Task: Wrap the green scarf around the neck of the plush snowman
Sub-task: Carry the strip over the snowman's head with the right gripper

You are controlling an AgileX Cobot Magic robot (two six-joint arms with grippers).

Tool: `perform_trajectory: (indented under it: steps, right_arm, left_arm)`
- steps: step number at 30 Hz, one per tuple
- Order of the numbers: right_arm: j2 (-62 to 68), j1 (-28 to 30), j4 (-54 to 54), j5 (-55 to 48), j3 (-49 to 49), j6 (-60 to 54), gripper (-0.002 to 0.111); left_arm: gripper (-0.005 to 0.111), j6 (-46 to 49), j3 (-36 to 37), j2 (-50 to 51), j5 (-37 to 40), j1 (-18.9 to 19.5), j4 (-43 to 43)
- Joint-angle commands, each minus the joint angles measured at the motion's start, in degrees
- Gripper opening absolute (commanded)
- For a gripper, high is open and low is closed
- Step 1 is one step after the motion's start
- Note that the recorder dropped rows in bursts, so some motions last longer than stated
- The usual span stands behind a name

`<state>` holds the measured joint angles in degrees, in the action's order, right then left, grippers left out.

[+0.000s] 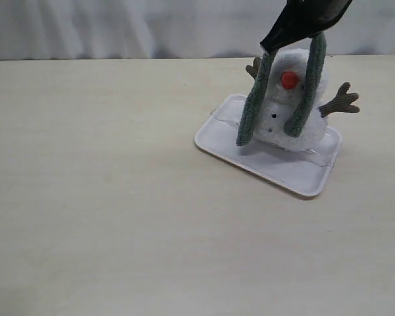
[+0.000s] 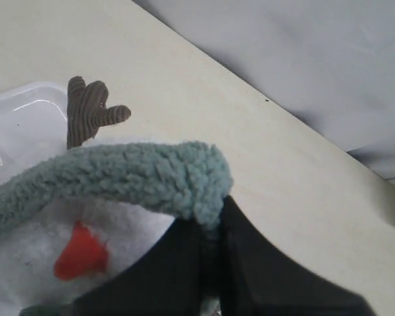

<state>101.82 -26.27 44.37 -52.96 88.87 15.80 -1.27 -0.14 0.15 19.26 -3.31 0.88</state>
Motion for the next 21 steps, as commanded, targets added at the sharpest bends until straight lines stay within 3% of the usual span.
perform_trajectory:
  steps: [1, 21]
  right_arm:
    - [2.07, 1.62, -0.21, 1.38, 0.17, 0.52, 0.004]
    - [5.68, 6.45, 1.50, 1.74, 0.17, 0.52, 0.004]
  left_arm:
    - [0.000, -0.33, 0.14, -0.15, -0.74, 0.27, -0.09]
    - [0.000, -0.33, 0.14, -0.15, -0.74, 0.27, -0.09]
